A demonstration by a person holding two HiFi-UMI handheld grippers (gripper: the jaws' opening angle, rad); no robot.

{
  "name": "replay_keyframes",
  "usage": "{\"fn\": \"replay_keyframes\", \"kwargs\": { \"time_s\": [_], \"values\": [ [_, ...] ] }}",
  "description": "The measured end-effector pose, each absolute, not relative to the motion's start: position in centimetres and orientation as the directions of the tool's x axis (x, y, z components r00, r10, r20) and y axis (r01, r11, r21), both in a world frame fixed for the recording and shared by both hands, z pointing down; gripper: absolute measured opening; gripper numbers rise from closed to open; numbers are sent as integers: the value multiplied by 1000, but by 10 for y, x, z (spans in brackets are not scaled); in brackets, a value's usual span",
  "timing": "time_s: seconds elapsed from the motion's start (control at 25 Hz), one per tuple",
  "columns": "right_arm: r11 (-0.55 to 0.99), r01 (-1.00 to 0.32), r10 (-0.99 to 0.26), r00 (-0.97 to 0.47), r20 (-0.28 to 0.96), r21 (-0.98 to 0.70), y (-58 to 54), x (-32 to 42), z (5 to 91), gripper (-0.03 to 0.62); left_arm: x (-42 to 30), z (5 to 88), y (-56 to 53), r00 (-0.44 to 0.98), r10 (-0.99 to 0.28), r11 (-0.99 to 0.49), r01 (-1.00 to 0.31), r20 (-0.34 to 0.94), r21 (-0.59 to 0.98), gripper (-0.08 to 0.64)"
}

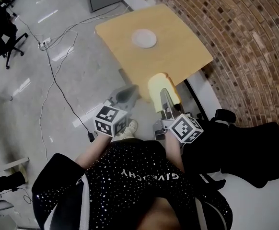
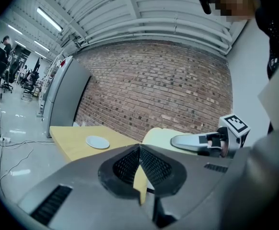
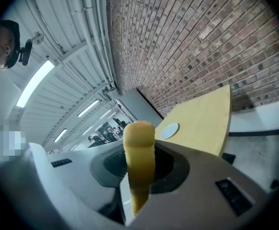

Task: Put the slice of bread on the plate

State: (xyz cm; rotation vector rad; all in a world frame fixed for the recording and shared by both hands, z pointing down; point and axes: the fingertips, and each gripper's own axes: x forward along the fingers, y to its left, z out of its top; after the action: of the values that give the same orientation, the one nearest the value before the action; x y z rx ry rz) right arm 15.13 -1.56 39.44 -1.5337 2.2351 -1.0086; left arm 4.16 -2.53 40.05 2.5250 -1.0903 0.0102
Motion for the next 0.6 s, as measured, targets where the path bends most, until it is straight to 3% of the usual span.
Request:
{"fn": "replay_keyframes", "kwargs": {
  "time_s": [0.6],
  "values": [
    [227,-707,-877,-447,174,-670,-33,136,414,92,30,414,-38,671,-725,-599,-725,154,340,9]
  ]
}}
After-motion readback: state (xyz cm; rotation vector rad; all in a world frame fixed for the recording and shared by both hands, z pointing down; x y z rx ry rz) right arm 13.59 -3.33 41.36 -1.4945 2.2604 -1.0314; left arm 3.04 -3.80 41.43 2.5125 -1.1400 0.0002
